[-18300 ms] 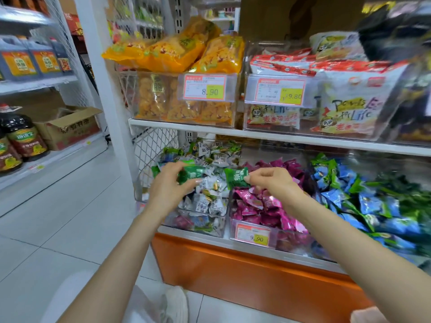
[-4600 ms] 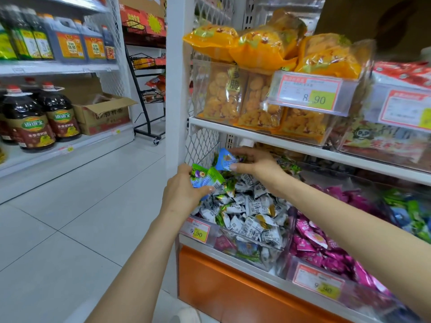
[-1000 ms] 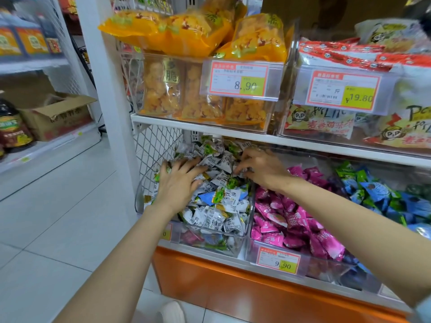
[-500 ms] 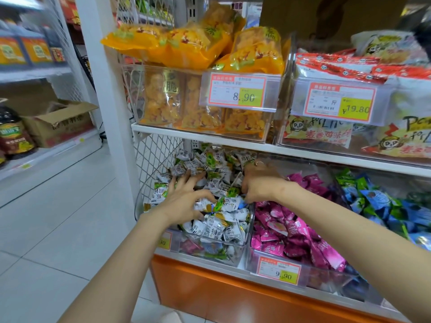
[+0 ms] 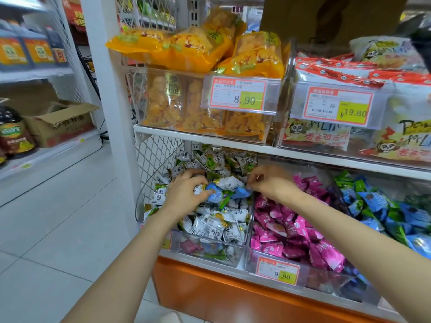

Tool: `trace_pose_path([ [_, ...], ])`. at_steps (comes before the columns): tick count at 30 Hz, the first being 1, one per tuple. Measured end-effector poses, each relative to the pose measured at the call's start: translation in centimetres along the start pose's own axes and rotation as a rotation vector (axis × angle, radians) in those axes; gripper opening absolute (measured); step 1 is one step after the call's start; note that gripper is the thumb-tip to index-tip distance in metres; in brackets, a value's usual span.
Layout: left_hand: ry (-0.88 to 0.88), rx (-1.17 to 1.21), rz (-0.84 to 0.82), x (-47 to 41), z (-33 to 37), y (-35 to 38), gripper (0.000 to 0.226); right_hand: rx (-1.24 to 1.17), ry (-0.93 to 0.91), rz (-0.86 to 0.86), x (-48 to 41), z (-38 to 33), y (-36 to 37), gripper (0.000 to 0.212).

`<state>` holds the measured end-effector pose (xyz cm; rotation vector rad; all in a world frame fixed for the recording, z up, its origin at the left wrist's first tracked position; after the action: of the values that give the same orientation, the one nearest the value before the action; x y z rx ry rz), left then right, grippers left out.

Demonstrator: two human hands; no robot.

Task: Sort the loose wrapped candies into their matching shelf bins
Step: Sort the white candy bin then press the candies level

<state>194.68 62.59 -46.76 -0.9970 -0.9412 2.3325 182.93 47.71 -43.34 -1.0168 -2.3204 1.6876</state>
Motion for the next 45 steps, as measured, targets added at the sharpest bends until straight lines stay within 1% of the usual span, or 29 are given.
trace_pose_path([
  [3,-0.083,0.118,0.023,-0.2,0.2,-0.5,0.015,-0.243,0.1,0.027,0.4,1.2,-0.5,0.017],
  [6,-0.152,0.227,0.062,-0.3,0.8,-1.2,0.017,-0.505,0.202,0.057,1.3,2.3,-0.8,0.021],
  [9,-0.153,0.206,0.107,-0.5,1.1,-1.4,0.016,-0.63,0.26,0.048,2.1,2.8,-0.4,0.02],
  [11,-0.134,0.203,0.142,-0.8,1.3,-1.6,0.017,-0.705,0.294,0.082,2.3,3.3,-0.5,0.018],
  [13,-0.161,0.223,0.208,-0.9,1.2,-2.2,0.016,-0.813,0.346,0.146,2.5,3.9,-0.8,0.019],
  [16,-0.223,0.288,0.291,-0.7,1.5,-3.4,0.01,-0.894,0.322,0.248,2.7,4.2,-1.8,0.018],
  [18,-0.25,0.385,0.275,-0.4,2.2,-3.3,0.011,-0.923,0.234,0.282,3.0,3.3,-2.4,0.018],
  [20,-0.308,0.539,0.197,0.2,3.6,-2.2,0.014,-0.877,0.105,0.323,3.8,2.1,-3.0,0.024],
  [23,-0.427,0.74,0.063,1.4,5.6,0.2,0.013,-0.699,-0.08,0.34,5.9,-0.1,-3.3,0.031],
  [24,-0.465,0.789,0.025,1.7,6.1,0.8,0.012,-0.653,-0.119,0.321,6.5,-0.5,-3.1,0.037],
  [26,-0.526,0.887,-0.038,2.3,7.0,1.6,0.01,-0.554,-0.18,0.3,7.5,-0.6,-2.9,0.055],
  [28,-0.555,0.963,-0.088,2.8,8.1,2.1,0.013,-0.493,-0.241,0.326,8.4,-0.3,-3.2,0.066],
  [29,-0.551,0.957,-0.117,3.2,8.7,2.3,0.015,-0.482,-0.247,0.344,8.9,0.1,-3.5,0.066],
  [34,-0.423,0.814,-0.293,4.9,11.9,4.2,0.015,-0.416,-0.292,0.451,11.2,3.1,-6.1,0.046],
  [36,-0.343,0.764,-0.321,5.1,12.9,4.3,0.015,-0.378,-0.278,0.479,12.2,5.4,-7.2,0.041],
  [37,-0.307,0.746,-0.305,5.1,13.2,4.2,0.016,-0.327,-0.257,0.509,12.7,6.9,-8.0,0.038],
  [39,-0.254,0.707,-0.223,4.7,13.3,3.6,0.017,-0.168,-0.171,0.603,13.3,10.5,-10.1,0.036],
  [41,-0.228,0.671,-0.152,4.3,12.9,3.2,0.017,0.04,-0.044,0.682,13.8,14.8,-12.3,0.037],
  [42,-0.223,0.665,-0.135,4.2,12.8,3.1,0.017,0.135,0.02,0.672,13.7,16.8,-12.8,0.039],
  [43,-0.223,0.663,-0.122,4.1,12.6,3.1,0.016,0.21,0.071,0.617,13.5,18.5,-12.6,0.043],
  [45,-0.208,0.654,-0.102,4.0,12.5,3.1,0.016,0.242,0.129,0.384,12.9,21.0,-10.4,0.049],
])
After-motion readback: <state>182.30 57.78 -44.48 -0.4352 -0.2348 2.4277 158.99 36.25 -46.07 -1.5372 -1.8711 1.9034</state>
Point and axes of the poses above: each hand's wrist, its own x-axis away from the middle knuckle, its own y-axis out of the palm, z = x × y, the point moved 10 cm from there along -x, towards the middle knuckle, and after that the axes turned 11 degrees about z, right-handed, at the moved point
